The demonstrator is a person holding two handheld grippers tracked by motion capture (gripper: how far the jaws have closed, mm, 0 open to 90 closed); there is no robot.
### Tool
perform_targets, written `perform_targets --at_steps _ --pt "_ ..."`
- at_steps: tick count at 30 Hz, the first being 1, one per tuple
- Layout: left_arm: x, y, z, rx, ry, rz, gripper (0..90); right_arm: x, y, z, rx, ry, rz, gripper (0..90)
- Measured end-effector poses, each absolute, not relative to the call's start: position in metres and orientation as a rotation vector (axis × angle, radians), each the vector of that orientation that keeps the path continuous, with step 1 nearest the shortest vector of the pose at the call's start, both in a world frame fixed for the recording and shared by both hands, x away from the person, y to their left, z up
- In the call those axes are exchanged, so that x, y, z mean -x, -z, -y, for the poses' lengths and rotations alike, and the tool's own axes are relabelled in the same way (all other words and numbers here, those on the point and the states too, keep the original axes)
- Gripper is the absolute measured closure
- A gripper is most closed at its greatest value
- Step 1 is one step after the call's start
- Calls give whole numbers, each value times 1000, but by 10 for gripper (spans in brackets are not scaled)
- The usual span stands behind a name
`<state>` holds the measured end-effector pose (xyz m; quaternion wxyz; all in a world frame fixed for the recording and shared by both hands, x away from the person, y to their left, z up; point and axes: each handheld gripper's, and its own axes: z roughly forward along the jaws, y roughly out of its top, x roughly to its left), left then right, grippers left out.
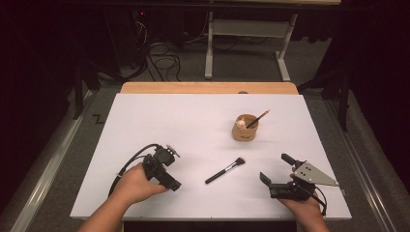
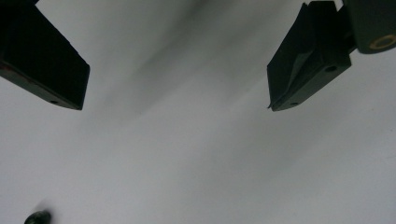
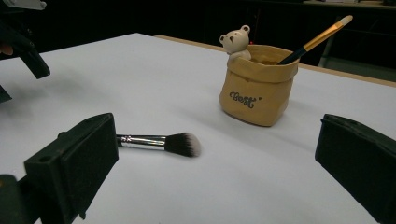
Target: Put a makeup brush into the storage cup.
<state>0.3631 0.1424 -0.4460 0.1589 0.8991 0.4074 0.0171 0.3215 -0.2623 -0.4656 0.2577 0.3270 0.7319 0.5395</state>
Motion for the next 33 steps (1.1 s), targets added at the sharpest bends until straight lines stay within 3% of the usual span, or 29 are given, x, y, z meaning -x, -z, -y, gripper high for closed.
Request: perform_targets --at_steps 10,33 --pt "-366 442 -131 -2515 -9 -1203 88 -322 465 264 -897 -1465 -1981 2" --pt "-373 438 -84 -2574 17 -1116 123 -321 465 266 -903 -1467 -1966 3"
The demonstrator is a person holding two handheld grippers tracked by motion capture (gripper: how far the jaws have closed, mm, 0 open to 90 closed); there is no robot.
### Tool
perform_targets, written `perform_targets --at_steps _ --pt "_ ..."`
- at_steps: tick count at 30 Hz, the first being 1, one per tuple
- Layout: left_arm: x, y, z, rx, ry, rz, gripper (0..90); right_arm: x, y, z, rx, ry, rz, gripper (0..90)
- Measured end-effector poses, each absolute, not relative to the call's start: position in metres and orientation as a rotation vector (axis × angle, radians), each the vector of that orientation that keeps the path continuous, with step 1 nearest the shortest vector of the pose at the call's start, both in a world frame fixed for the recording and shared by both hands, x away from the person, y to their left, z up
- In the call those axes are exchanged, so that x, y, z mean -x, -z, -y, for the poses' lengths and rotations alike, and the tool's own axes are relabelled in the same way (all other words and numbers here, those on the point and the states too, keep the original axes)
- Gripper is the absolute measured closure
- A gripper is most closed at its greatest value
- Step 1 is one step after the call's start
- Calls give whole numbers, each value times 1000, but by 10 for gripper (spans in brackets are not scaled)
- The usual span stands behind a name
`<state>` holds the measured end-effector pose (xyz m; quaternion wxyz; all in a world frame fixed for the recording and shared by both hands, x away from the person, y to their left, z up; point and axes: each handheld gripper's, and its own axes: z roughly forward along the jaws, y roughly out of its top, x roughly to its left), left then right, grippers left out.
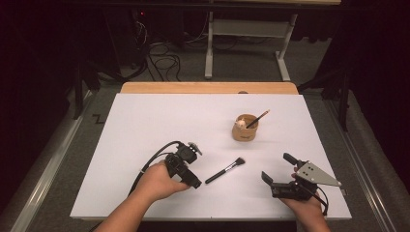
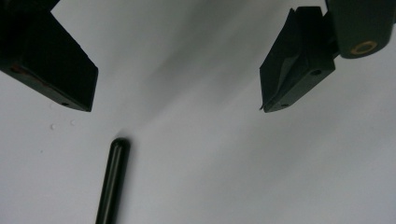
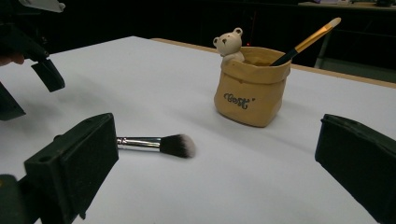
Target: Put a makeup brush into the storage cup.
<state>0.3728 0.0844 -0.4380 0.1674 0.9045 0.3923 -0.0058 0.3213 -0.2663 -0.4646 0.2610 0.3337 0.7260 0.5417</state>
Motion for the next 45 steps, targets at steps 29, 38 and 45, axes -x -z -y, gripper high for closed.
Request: perform_targets --at_steps 29,38,45 --pt "-389 442 -33 -2588 63 -1040 248 -320 464 268 -916 -1481 -1960 2" --pt "-391 444 -28 -2591 67 -1022 370 -320 463 269 -920 -1484 -1954 3" --pt "-389 445 -26 -2630 70 -973 468 -320 464 269 -924 -1485 -1955 2"
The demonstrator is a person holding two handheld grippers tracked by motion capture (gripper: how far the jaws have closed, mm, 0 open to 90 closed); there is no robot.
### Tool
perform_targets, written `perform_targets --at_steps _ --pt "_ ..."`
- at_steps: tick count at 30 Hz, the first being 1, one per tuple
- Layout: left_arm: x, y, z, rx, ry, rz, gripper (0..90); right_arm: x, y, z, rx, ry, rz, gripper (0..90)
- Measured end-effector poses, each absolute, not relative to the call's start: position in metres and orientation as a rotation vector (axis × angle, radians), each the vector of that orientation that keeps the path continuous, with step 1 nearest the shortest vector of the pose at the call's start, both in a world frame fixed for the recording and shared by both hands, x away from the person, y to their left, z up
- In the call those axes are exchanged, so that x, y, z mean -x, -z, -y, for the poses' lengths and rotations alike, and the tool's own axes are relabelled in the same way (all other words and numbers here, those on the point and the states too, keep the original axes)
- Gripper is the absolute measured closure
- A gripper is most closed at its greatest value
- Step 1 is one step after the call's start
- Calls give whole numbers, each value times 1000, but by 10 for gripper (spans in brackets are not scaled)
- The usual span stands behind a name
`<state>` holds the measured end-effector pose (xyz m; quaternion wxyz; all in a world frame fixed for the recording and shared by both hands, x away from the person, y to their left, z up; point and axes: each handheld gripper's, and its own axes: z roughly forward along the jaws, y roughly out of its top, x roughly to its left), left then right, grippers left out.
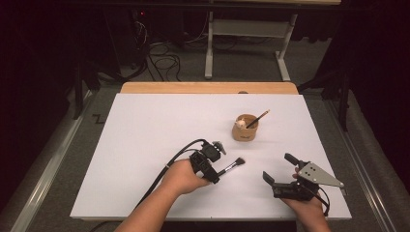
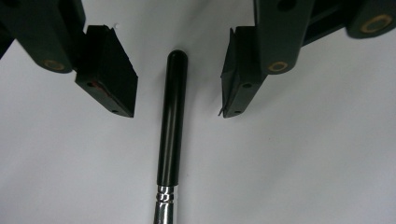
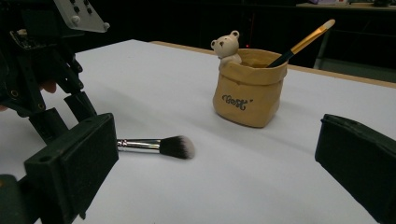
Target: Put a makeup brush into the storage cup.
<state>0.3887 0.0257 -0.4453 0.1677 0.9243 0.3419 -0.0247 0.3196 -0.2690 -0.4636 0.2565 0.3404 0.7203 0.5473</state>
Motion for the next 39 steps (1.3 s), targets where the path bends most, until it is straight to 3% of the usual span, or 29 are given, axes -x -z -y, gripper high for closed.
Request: perform_targets --at_steps 17,39 --pt "-385 446 -24 -2664 64 -925 626 -320 464 269 -923 -1485 -1953 3" --pt "-383 452 -21 -2730 43 -896 723 -320 464 270 -932 -1485 -1958 3"
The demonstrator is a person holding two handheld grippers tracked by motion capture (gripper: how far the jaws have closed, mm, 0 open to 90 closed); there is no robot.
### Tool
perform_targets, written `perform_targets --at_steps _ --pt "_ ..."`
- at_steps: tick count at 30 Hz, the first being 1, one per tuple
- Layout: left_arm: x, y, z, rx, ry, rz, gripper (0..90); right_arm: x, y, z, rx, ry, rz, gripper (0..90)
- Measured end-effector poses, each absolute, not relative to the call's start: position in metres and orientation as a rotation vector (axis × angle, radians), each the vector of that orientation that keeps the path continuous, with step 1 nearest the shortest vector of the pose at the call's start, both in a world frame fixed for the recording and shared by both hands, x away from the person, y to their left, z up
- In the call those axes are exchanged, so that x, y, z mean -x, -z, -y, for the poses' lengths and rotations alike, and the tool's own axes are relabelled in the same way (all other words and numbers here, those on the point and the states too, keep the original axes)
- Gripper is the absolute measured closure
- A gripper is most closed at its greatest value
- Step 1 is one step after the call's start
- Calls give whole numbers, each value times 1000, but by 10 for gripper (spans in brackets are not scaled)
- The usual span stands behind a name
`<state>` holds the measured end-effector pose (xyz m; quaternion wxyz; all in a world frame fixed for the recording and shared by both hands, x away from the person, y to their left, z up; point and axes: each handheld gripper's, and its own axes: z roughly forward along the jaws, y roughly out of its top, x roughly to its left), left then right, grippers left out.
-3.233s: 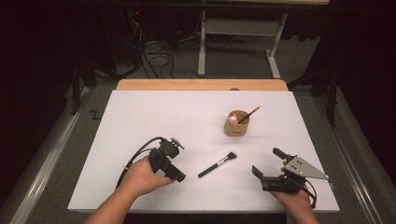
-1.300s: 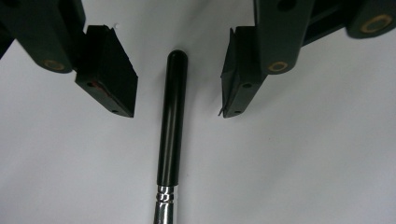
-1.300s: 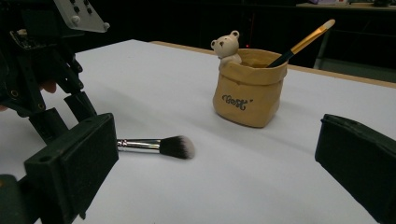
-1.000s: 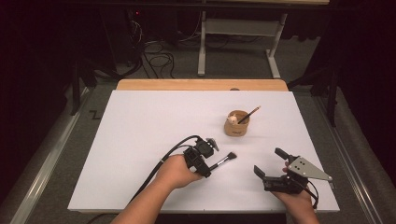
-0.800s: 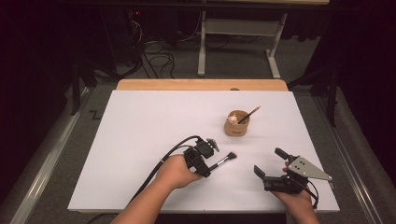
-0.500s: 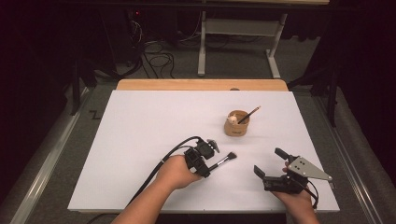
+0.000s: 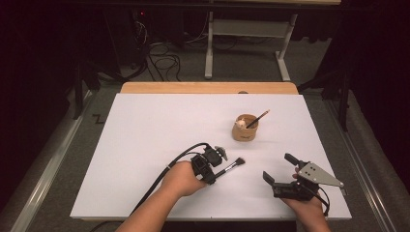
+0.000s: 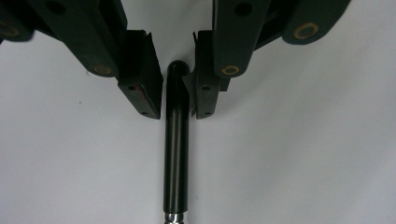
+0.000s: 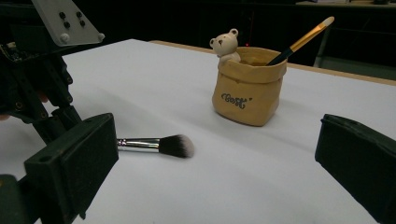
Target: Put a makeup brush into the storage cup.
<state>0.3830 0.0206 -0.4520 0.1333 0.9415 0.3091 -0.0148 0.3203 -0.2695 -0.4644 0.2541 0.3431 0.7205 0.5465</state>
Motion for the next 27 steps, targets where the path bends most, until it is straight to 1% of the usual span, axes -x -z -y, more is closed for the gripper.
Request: perform_targets --at_steps 16,21,27 --pt "-387 451 -18 -2725 39 -905 707 -321 465 270 -929 -1482 -1954 3" --pt "-386 452 -17 -2737 27 -891 725 -321 465 270 -929 -1482 -1954 3" --pt "-386 453 -17 -2739 11 -900 768 -321 465 270 -927 -1481 -1954 3"
